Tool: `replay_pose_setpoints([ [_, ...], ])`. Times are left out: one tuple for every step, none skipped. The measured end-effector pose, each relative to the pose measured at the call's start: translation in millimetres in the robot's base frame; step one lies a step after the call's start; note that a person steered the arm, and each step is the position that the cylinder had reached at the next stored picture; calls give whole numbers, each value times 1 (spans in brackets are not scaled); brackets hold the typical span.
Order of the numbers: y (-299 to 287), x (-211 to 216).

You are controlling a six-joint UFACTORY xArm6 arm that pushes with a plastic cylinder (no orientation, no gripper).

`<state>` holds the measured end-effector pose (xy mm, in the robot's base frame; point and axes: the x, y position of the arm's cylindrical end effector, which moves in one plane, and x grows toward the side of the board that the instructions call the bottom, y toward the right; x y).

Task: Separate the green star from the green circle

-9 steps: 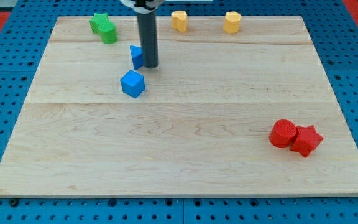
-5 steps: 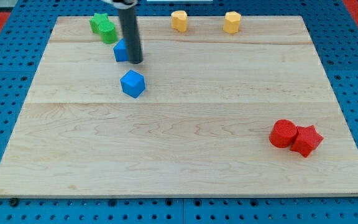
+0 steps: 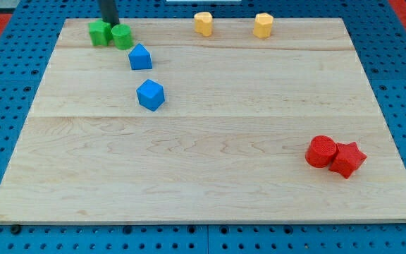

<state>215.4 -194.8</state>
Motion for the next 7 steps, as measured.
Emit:
replay_pose_setpoints([
  [-17,6],
  [-37,-2],
  [-46,-3],
  [-46,14],
  [-30,48],
  [-19,83],
  [-18,43],
])
